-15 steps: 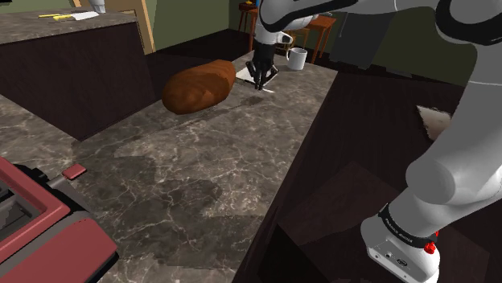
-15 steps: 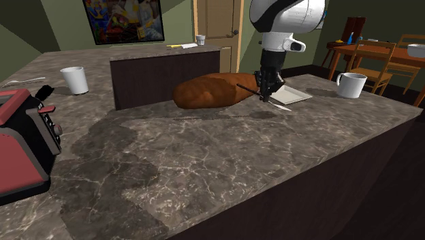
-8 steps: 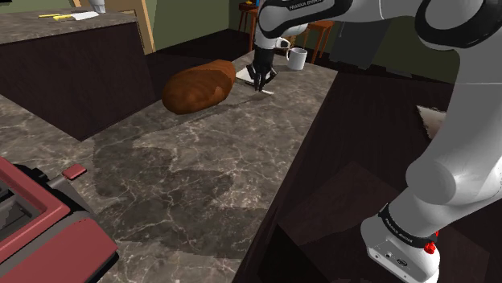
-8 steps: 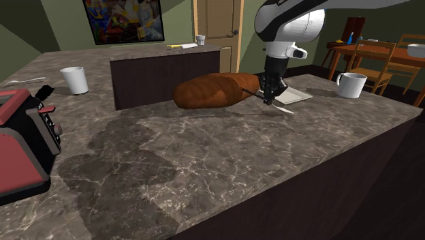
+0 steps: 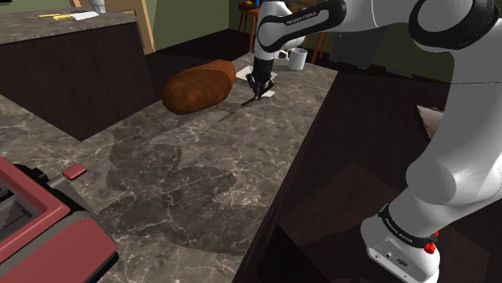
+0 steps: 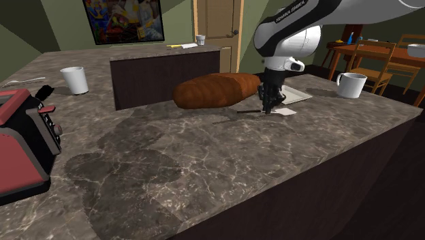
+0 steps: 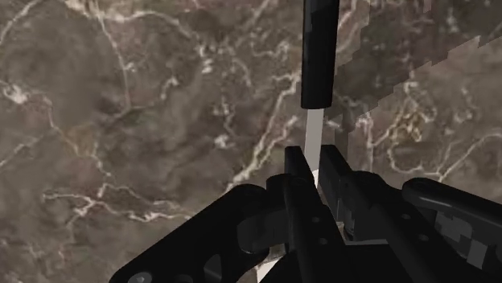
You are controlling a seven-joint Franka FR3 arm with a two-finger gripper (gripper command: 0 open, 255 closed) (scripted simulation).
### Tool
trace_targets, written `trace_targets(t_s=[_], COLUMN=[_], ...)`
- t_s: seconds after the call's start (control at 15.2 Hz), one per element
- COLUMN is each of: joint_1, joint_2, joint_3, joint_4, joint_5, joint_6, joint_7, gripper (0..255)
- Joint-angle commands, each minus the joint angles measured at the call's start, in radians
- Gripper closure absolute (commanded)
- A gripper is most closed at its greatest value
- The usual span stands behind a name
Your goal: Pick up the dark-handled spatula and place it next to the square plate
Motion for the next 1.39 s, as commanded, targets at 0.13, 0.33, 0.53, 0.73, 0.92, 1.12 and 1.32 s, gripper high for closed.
trace_targets(t_s=[0.13,0.33,0.53,0.73,0.92,1.12,1.32], joint_1=[0.001,0.001,0.001,0.001,0.001,-0.006,-0.007], joint_2=[0.010,0.010,0.010,0.010,0.010,-0.025,-0.032], joint_3=[-0.004,-0.004,-0.004,-0.004,-0.004,0.008,0.010], joint_4=[-0.014,-0.014,-0.014,-0.014,-0.014,0.040,0.056], joint_5=[-0.006,-0.006,-0.006,-0.006,-0.006,0.015,0.019], joint_6=[0.023,0.023,0.023,0.023,0.023,-0.061,-0.084], joint_7=[0.003,0.003,0.003,0.003,0.003,-0.011,-0.014], gripper=[255,255,255,0,0,0,0])
